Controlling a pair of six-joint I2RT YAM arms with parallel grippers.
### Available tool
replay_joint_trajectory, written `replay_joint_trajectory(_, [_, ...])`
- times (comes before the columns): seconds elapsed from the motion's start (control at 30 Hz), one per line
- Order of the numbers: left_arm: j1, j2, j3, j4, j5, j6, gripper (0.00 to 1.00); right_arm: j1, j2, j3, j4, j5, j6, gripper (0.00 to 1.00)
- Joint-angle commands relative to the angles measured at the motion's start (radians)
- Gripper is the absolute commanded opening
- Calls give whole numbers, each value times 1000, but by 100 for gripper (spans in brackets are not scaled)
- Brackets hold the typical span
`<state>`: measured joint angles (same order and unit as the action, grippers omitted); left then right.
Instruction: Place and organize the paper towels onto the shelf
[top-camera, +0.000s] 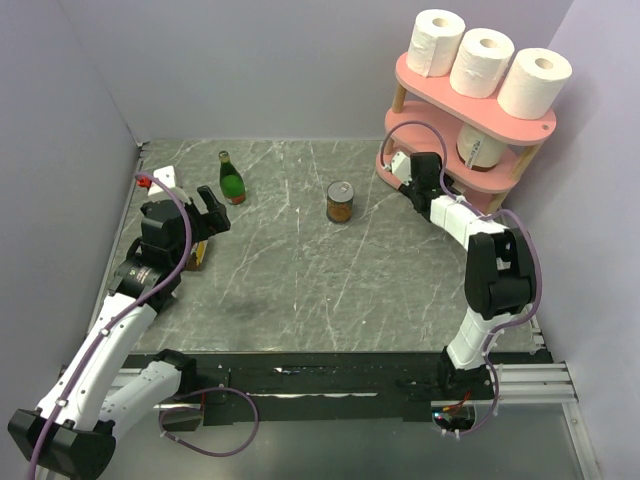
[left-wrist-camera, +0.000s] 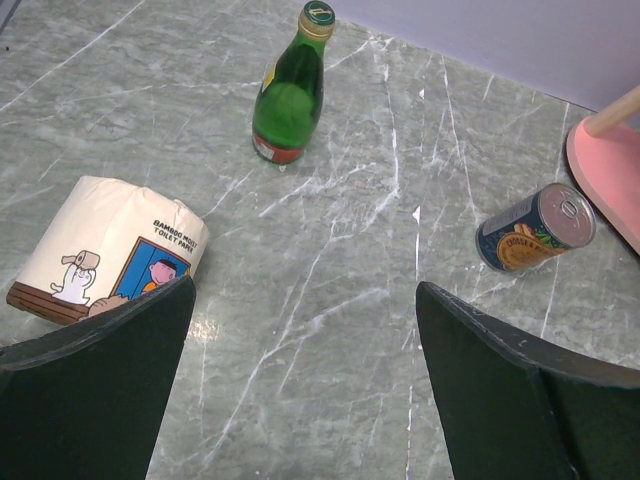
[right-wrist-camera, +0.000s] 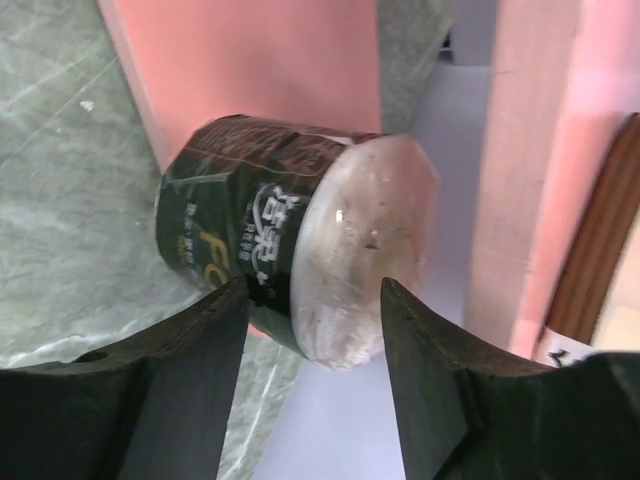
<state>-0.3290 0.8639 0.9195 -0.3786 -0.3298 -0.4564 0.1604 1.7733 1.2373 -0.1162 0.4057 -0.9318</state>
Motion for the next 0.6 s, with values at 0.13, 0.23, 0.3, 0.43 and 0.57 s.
replay_joint_trajectory(0.13, [-2,-12,1,38,3,10,99,70,-106,-33,70,36,-32,63])
replay_joint_trajectory(0.23, [-2,-12,2,37,3,10,99,96,-117,-44,66,15,-30,57])
replay_joint_trajectory(0.3, [-2,-12,1,37,0,9,100,105,-101,-41,43,-1,-24,47])
replay_joint_trajectory(0.43, [-2,-17,-2,38,-5,9,100,97,-57,-29,27,-27,-4,32])
replay_joint_trajectory(0.57, [-2,-9,1,37,-6,10,99,93,-6,-7,13,-5,-4,31])
